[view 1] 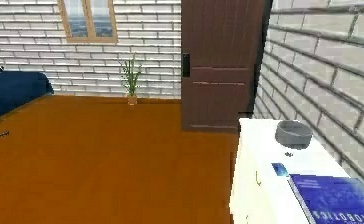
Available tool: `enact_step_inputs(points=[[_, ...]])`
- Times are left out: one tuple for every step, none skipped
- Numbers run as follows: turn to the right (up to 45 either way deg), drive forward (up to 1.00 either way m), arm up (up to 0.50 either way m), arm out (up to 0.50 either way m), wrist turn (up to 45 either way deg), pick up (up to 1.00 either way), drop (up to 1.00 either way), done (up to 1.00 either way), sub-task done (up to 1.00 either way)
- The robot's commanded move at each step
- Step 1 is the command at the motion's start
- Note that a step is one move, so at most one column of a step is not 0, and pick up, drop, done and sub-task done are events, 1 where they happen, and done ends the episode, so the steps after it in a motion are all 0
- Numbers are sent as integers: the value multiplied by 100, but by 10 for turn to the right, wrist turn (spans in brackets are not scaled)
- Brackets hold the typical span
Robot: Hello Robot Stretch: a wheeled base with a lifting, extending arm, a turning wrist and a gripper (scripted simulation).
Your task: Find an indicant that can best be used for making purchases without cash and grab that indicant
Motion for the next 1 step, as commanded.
enact_step_inputs(points=[[0, 100, 0, 0, 0, 0, 0, 0, 0]])
